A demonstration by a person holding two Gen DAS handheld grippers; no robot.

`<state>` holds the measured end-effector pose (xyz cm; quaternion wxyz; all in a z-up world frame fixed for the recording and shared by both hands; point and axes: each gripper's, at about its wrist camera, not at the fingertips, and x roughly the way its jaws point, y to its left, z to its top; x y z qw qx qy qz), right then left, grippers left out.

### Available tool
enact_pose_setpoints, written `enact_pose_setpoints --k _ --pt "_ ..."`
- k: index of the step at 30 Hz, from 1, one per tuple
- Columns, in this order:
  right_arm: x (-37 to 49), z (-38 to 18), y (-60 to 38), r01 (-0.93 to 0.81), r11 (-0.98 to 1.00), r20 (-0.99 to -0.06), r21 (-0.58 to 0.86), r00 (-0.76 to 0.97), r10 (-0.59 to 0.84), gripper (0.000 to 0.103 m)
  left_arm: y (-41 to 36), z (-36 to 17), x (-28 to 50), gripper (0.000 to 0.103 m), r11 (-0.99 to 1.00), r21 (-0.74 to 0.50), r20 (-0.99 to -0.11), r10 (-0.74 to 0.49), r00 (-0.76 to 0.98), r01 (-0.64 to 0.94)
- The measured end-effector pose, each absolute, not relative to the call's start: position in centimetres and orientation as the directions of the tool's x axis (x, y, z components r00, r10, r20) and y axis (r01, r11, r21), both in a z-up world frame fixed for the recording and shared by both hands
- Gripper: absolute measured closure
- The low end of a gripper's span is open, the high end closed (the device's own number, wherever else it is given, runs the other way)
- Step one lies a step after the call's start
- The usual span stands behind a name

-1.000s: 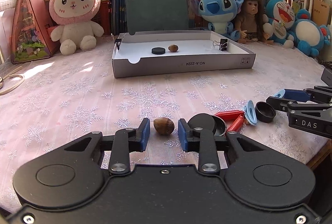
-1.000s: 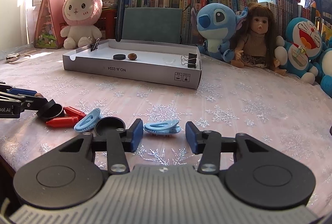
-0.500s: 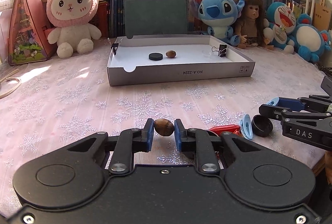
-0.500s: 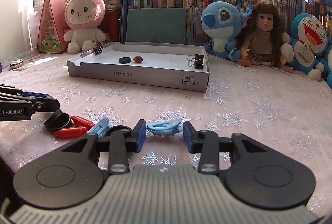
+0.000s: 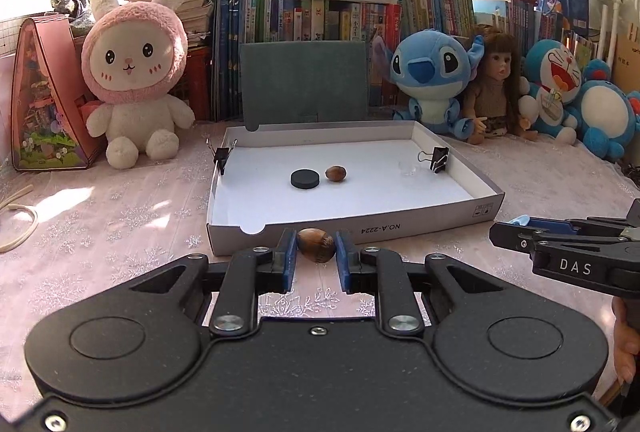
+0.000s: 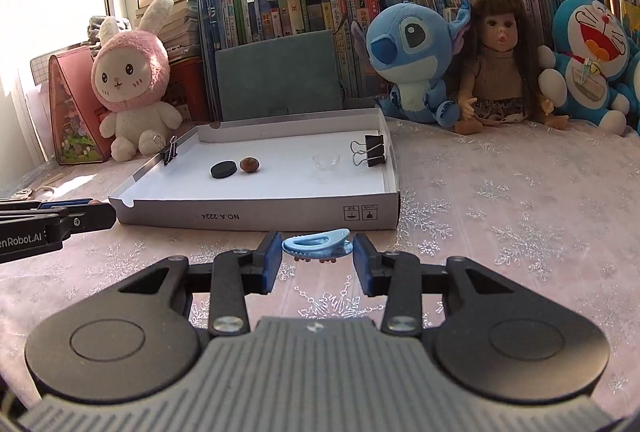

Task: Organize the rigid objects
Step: 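Carry the acorn with the left tool while the right tool carries the hair clip into the tray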

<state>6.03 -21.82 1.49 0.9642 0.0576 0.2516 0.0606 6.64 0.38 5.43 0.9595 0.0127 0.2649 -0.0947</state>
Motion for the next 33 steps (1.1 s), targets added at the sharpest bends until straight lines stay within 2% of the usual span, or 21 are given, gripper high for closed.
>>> enact_pose_setpoints --k 5,15,23,33 --pt "9.1 2.7 -22.6 -0.058 0.975 -0.513 0.214 0.843 0.163 0.059 0.8 6.4 9.7 0.084 0.981 -0.060 -0.540 -0.188 0.820 0.185" --pt "18.1 3.9 -23.4 -0.012 0.926 -0.651 0.377 0.708 0.274 0.059 2.6 6.6 17.7 0.084 0.974 -0.179 -0.643 -0.224 0.732 0.140" --pt "23.4 4.0 -21.0 0.049 0.952 -0.736 0.301 0.646 0.200 0.059 2.4 4.9 24.3 0.084 0.978 -0.196 -0.723 -0.193 0.663 0.071" --pt "26.4 3.2 -19.1 0.084 0.959 -0.763 0.271 0.626 0.161 0.059 2.7 3.2 27.7 0.083 0.981 -0.186 -0.757 -0.172 0.630 0.044"
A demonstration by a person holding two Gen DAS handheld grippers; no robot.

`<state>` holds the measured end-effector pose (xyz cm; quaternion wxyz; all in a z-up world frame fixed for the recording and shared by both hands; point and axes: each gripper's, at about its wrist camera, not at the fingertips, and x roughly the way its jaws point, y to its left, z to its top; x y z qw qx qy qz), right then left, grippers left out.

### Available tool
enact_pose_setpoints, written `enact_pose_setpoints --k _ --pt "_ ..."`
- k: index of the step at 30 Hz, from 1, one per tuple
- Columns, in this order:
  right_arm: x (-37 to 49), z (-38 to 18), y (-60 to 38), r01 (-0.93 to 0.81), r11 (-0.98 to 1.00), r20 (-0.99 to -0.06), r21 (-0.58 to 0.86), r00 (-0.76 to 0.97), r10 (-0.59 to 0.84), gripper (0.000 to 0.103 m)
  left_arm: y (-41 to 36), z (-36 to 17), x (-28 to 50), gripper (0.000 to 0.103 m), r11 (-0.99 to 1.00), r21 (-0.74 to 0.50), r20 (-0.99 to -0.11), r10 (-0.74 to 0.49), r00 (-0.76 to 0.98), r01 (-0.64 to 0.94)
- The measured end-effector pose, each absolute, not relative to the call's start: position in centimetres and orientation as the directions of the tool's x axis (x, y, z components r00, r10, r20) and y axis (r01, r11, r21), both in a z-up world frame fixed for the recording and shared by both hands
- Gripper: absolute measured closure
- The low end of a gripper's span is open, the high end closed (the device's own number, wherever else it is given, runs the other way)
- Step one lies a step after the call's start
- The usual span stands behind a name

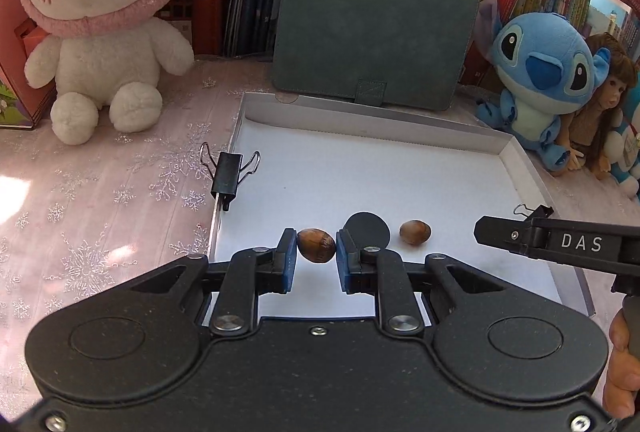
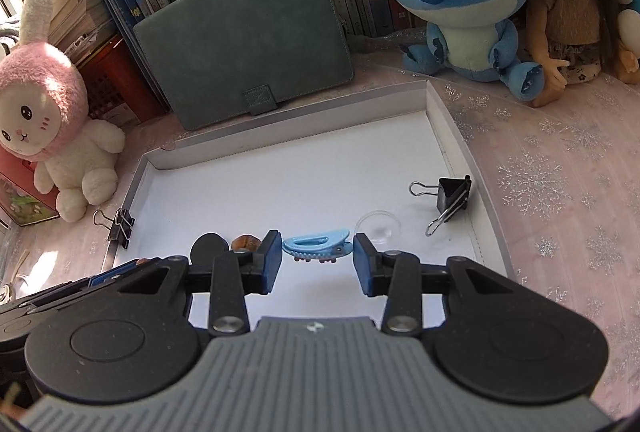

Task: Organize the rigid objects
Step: 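Carry the acorn with the left tool while the right tool carries the hair clip into the tray, then open both grippers to release the acorn and hair clip in the tray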

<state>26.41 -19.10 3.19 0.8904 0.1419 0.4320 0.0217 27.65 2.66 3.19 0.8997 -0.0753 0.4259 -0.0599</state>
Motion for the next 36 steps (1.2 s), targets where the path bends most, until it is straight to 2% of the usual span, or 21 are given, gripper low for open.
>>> enact_pose_setpoints --k 28,33,34,35,36 --pt "27.3 1.4 -19.1 0.131 0.954 -0.756 0.268 0.642 0.124 0.057 2.2 1.7 29.0 0.083 0.979 -0.200 -0.746 -0.171 0.644 0.028" --pt "27.3 1.4 -18.9 0.123 0.957 -0.751 0.264 0.649 0.123 0.057 2.6 1.9 28.8 0.075 0.978 -0.209 -0.741 -0.172 0.649 0.021" --pt "27.2 1.4 -18.8 0.122 0.957 -0.750 0.264 0.649 0.124 0.054 2.7 2.0 28.7 0.073 0.978 -0.208 -0.738 -0.170 0.653 0.020" --pt "27.2 1.4 -18.9 0.123 0.956 -0.750 0.265 0.650 0.124 0.045 2.8 2.2 28.6 0.069 0.978 -0.206 -0.734 -0.167 0.659 0.019" --pt "27.1 1.4 -18.9 0.124 0.955 -0.750 0.270 0.649 0.128 0.042 2.9 2.4 28.5 0.067 0.979 -0.205 -0.729 -0.165 0.664 0.019"
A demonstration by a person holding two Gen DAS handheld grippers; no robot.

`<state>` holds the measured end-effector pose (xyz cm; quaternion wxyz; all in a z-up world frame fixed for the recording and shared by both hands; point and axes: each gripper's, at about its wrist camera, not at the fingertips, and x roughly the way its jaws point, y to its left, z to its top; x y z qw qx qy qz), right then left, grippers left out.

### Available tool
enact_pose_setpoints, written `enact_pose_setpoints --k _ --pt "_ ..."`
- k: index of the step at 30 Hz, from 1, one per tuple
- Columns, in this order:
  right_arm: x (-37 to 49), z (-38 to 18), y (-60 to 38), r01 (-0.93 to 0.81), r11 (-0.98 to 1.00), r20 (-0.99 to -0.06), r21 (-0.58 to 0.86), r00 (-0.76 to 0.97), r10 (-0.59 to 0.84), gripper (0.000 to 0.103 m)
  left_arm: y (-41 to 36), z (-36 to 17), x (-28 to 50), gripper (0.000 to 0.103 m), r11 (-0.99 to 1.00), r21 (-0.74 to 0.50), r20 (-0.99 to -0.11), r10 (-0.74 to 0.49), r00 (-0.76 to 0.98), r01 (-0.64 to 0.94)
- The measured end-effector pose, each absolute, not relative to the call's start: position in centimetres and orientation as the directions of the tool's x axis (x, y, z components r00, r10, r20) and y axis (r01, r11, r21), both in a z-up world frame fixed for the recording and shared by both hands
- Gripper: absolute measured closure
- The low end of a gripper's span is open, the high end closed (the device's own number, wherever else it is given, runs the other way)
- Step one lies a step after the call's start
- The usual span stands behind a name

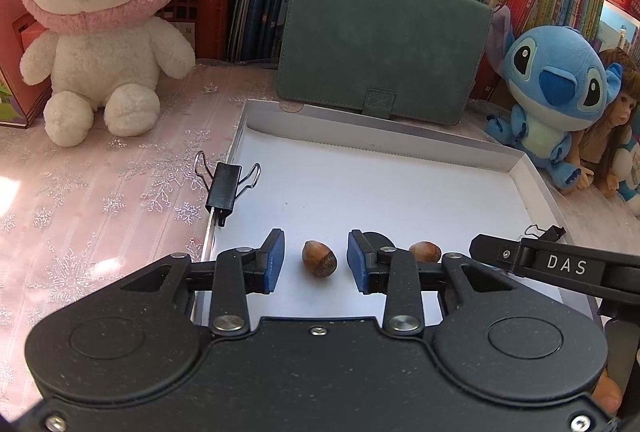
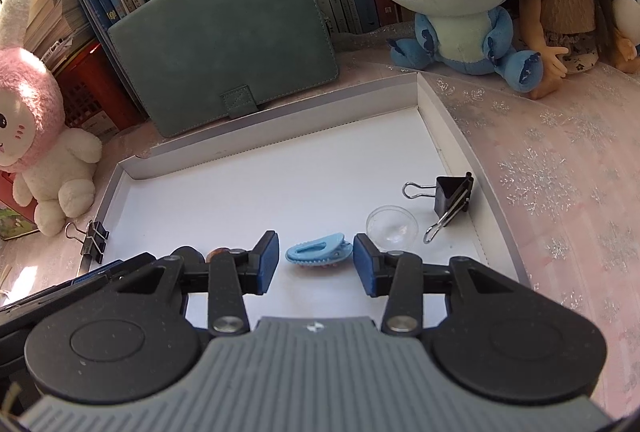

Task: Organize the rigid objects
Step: 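Open both grippers to release the acorn and hair clip in the tray, then withdraw both tools up and away from the tray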

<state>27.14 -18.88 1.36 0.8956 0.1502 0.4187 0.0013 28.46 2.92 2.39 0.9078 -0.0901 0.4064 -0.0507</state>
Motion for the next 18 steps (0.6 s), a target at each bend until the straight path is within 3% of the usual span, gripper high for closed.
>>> enact_pose_setpoints --k 7,10,14,18 --pt "26.0 1.9 -19.2 0.096 0.948 -0.738 0.304 0.652 0.171 0.039 3.7 4.3 26.7 0.056 0.977 -0.210 -0.693 -0.164 0.702 0.020" --pt "25.0 2.7 -19.6 0.068 0.951 -0.721 0.303 0.669 0.181 0.035 3.9 5.2 25.4 0.045 0.978 -0.208 -0.671 -0.166 0.723 0.032" --pt "22.9 3.7 -20.3 0.013 0.953 -0.688 0.304 0.694 0.210 0.029 4.4 6.2 22.8 0.021 0.970 -0.238 -0.618 -0.187 0.763 0.045" --pt "20.5 4.2 -20.9 -0.043 0.961 -0.663 0.275 0.715 0.222 0.021 4.6 6.6 20.0 0.020 0.964 -0.257 -0.596 -0.209 0.775 0.063"
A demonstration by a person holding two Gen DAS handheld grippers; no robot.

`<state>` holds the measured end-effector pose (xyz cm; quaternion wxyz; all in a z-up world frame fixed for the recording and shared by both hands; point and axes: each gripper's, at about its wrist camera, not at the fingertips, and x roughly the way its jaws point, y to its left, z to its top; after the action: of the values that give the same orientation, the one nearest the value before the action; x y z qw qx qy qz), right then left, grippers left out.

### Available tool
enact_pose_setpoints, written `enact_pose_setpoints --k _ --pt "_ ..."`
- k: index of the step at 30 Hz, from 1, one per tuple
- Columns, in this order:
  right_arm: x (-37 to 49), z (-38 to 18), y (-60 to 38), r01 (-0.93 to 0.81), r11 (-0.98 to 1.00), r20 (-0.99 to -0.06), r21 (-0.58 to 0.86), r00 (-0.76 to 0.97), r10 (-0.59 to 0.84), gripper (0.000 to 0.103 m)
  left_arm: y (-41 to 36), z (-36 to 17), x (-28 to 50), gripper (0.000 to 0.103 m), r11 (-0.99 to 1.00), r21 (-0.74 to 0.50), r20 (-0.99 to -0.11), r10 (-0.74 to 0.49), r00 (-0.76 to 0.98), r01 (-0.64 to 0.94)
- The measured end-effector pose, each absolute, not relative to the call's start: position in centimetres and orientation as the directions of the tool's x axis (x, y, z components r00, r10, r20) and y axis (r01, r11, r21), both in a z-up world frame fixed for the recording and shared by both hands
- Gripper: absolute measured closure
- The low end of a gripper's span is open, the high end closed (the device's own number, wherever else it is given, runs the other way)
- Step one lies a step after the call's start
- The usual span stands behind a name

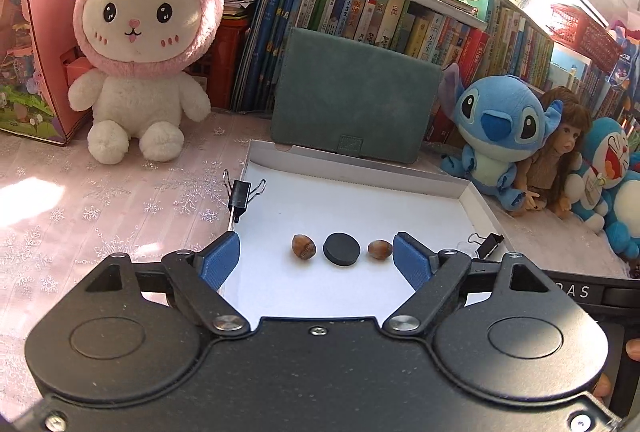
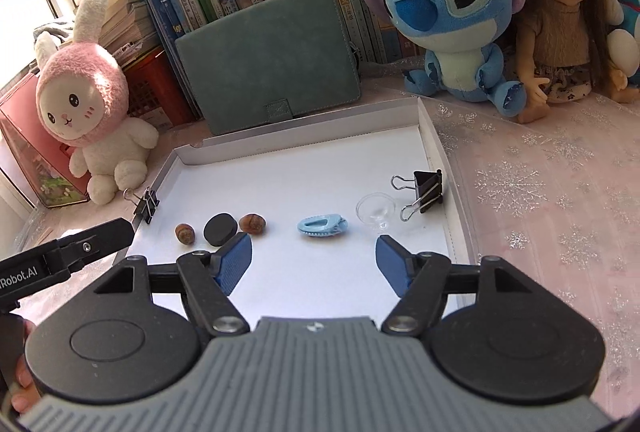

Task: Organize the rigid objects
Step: 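Withdraw both tools up and away from the tray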

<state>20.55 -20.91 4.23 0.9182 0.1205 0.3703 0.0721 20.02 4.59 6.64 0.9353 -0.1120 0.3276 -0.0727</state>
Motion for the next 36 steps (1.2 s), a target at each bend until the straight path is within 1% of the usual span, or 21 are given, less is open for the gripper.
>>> enact_pose_setpoints --k 2,7,14,17,22,30,36 --pt "19.4 4.3 -21.3 -0.066 0.961 -0.654 0.268 0.720 0.232 0.018 4.5 6.7 18.9 0.019 0.962 -0.263 -0.599 -0.219 0.770 0.069" --pt "16.0 4.0 -21.8 -0.122 0.962 -0.624 0.243 0.739 0.252 0.015 4.2 6.1 15.3 0.018 0.957 -0.275 -0.587 -0.244 0.772 0.093" --pt "11.2 3.6 -21.9 -0.204 0.966 -0.575 0.158 0.776 0.258 0.014 3.2 4.9 10.7 0.017 0.950 -0.288 -0.590 -0.273 0.760 0.118" --pt "9.2 3.5 -21.7 -0.240 0.963 -0.555 0.120 0.788 0.266 0.013 2.8 4.2 8.5 0.017 0.944 -0.305 -0.573 -0.285 0.769 0.122" --pt "6.5 3.1 -21.7 -0.281 0.955 -0.543 0.098 0.789 0.288 0.012 2.4 3.1 5.9 0.017 0.939 -0.321 -0.568 -0.294 0.768 0.122" --pt "3.2 1.8 -21.6 -0.316 0.948 -0.549 0.041 0.786 0.285 0.011 2.0 2.3 2.3 0.017 0.958 -0.233 -0.573 -0.276 0.772 0.169" --pt "1.8 0.7 -21.1 -0.335 0.942 -0.561 0.001 0.780 0.278 0.011 2.1 1.4 0.6 0.017 0.960 -0.211 -0.597 -0.275 0.754 0.184"
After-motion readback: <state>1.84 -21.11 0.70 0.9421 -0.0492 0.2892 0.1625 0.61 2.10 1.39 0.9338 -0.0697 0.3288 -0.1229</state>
